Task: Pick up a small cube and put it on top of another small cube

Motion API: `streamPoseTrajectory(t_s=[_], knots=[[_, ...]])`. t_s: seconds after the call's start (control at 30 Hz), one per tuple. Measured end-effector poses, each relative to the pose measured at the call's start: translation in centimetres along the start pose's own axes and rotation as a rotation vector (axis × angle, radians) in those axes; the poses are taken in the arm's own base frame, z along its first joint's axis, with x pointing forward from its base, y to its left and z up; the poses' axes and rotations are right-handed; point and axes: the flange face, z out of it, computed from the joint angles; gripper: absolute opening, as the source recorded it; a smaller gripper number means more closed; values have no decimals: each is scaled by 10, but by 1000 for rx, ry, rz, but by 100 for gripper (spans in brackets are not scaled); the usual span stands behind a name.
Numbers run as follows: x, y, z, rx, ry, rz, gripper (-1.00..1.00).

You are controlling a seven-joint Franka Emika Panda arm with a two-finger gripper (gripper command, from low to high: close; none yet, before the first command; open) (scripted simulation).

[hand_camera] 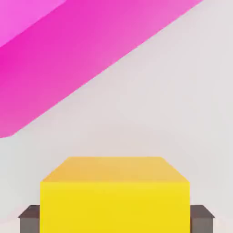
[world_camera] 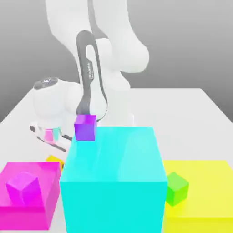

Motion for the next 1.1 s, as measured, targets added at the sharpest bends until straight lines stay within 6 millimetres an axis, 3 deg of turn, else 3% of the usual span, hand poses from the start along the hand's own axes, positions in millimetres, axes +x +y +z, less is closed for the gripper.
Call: streamPoseTrajectory(t_s=[0.1,0.37,0.57,0.63,0.73,0.87,0.97,1.1], knots=[[0,0,-1,1,-1,0,-100],[1,0,-57,2,-1,4,-100],[68,-1,-123,75,151,-109,-100],[75,-22,-146,71,205,-261,-100],[65,-64,-173,44,266,-520,-100],[36,-119,-207,-12,348,-863,-100],[2,-157,-222,-69,380,-1120,-100],[-59,-198,-231,-157,390,-1461,-100]])
